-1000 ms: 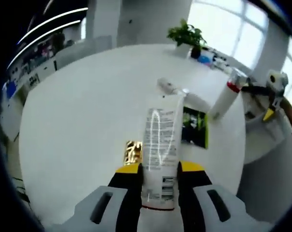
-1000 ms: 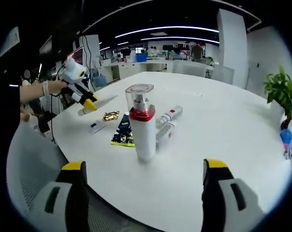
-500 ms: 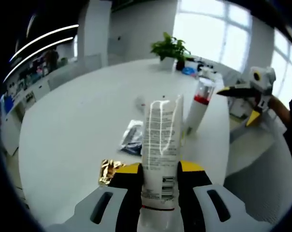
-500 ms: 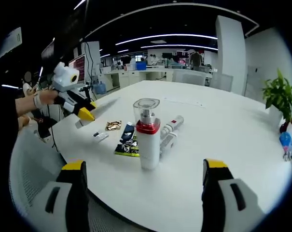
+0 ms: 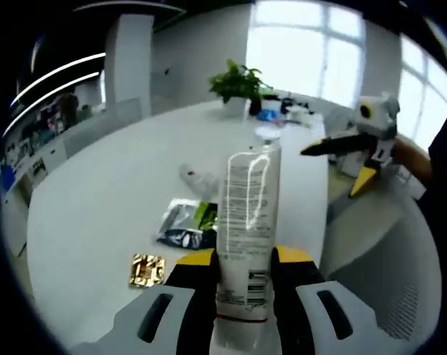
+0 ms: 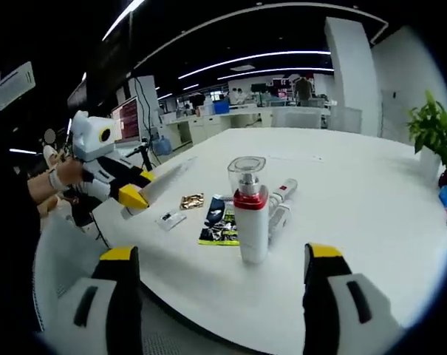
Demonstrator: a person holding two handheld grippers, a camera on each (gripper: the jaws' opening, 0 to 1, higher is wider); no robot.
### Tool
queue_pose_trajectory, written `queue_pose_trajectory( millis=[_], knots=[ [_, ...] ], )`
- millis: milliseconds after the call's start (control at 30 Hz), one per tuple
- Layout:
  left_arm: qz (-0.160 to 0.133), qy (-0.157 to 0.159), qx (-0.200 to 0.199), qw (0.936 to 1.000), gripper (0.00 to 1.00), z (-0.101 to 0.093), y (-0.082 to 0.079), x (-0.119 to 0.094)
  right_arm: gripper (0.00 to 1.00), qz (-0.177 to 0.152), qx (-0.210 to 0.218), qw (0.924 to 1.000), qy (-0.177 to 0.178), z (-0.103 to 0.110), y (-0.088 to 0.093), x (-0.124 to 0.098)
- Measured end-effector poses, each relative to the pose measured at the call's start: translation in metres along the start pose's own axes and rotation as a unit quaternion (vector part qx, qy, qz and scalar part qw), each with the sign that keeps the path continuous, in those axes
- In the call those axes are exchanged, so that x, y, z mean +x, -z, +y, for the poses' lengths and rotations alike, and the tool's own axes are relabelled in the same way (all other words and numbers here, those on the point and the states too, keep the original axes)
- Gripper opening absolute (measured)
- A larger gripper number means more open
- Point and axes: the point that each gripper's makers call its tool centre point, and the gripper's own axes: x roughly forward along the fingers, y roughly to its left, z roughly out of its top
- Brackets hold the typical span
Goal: Arrange the skincare products in the storage area until every visible bottle or jar stands upright without overlapping.
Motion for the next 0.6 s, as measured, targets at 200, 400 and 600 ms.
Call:
queue_pose_trajectory(
  millis=[200,400,600],
  knots=[
    [-0.015,0.014,0.005,0.9998,0.25,-0.015,-0.006,0.002,0.8,-0.02,0.033,0.9987,-0.032,0.02,-0.013,0.009],
    [-0.021,0.02,0.012,0.9995,0.25,-0.03,-0.011,0.007,0.64,-0.035,0.043,0.9969,-0.055,0.032,-0.025,0.014],
    [-0.016,0.026,0.014,0.9994,0.25,-0.038,-0.007,0.011,0.47,-0.048,0.063,0.9943,-0.072,0.038,-0.031,0.017]
  ],
)
